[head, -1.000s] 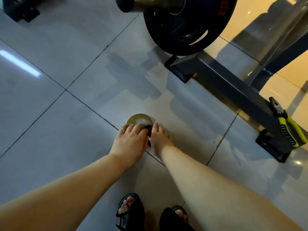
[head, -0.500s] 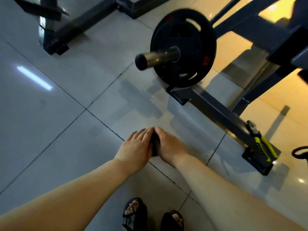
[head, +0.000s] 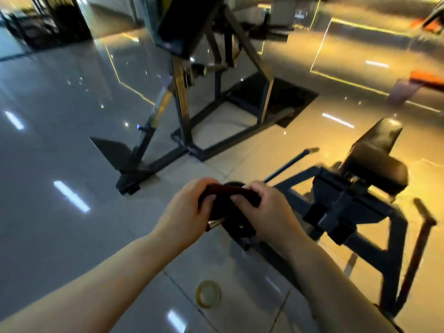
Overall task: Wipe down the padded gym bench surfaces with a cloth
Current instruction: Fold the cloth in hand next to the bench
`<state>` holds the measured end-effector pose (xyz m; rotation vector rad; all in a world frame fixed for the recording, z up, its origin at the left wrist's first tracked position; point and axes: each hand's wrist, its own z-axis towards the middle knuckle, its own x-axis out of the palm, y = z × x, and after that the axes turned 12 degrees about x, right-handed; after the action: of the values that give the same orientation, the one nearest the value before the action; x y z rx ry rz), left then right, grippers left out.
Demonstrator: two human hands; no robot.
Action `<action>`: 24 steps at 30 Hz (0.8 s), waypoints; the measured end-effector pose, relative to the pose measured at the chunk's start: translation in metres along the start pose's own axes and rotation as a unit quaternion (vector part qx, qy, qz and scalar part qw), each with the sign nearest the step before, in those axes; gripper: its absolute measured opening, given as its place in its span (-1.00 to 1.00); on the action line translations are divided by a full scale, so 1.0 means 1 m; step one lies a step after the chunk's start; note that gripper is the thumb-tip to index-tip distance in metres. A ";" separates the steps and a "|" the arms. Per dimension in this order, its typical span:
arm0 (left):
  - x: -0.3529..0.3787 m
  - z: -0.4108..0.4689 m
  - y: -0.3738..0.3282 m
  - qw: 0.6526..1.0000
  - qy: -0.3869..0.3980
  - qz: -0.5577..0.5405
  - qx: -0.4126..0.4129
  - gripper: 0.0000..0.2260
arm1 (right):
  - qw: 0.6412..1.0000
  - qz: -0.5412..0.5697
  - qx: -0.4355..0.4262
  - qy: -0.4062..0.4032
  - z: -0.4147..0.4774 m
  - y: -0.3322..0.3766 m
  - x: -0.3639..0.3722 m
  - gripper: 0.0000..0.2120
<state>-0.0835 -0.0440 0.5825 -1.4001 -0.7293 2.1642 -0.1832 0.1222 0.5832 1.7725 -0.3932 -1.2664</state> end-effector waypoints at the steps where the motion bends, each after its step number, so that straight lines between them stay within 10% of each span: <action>1: -0.028 0.013 -0.026 1.000 -0.011 -0.007 0.002 -0.80 | 1.000 0.022 -0.015 -0.017 -0.003 0.031 -0.024 -0.85; 11: -0.235 0.059 -0.174 0.952 -0.199 -0.229 0.035 -0.77 | 0.977 0.206 -0.059 -0.006 -0.046 0.277 -0.150 -0.82; 19: -0.349 0.058 -0.138 0.921 -0.272 -0.275 0.039 -0.84 | 0.815 0.520 0.076 0.243 -0.047 0.385 -0.084 -0.70; 24: -0.418 0.045 -0.085 0.912 -0.217 -0.341 0.063 -0.81 | 0.877 0.469 0.077 0.068 -0.030 0.442 -0.017 -0.74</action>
<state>0.0409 -0.2514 0.9372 -0.4663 -1.0257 1.8922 -0.0622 -0.0948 0.9510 1.4515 -1.1282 -0.4134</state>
